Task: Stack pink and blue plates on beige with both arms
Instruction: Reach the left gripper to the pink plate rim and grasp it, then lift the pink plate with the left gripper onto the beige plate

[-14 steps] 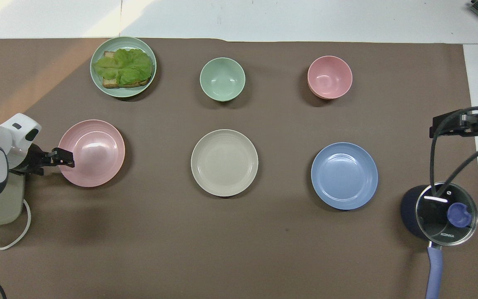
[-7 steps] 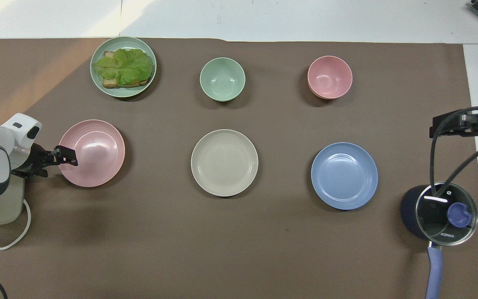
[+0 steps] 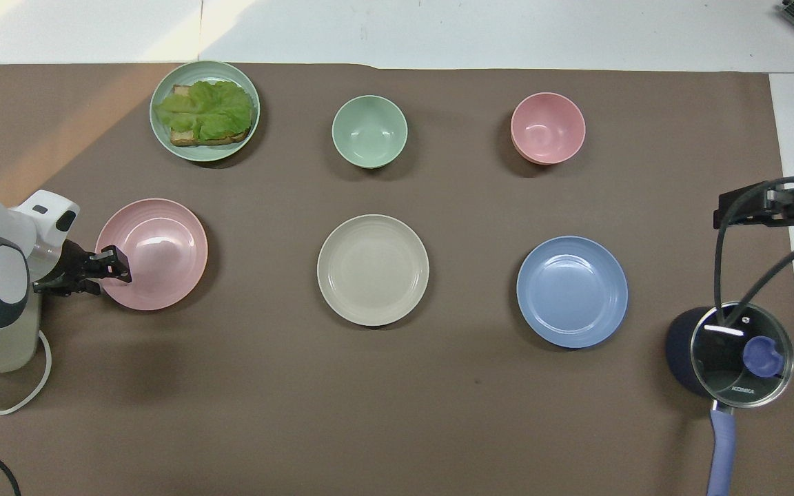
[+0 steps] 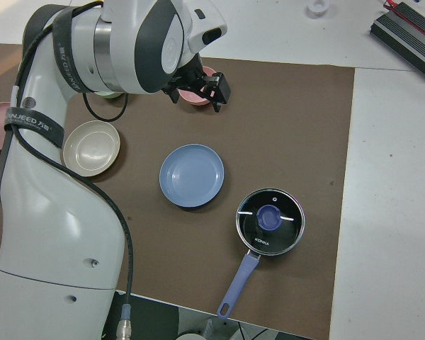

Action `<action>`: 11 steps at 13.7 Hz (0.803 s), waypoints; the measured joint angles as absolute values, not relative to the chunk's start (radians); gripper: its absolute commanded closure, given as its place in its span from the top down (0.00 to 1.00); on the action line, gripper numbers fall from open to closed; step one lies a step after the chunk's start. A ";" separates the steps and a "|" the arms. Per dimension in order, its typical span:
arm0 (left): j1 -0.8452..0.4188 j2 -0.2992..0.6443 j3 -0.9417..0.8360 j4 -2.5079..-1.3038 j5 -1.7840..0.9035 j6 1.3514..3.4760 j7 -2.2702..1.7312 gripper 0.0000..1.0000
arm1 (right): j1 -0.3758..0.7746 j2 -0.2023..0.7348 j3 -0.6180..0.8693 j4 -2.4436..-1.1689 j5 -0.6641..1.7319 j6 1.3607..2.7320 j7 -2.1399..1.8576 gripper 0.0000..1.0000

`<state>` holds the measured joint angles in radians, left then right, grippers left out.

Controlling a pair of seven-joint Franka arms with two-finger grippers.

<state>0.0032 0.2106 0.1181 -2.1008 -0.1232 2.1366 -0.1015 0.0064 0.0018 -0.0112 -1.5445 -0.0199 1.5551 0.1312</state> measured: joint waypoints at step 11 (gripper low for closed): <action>0.002 0.211 0.114 -1.826 -0.151 1.730 -0.018 0.00 | 0.006 0.002 -0.011 -1.545 -0.020 1.555 0.131 1.00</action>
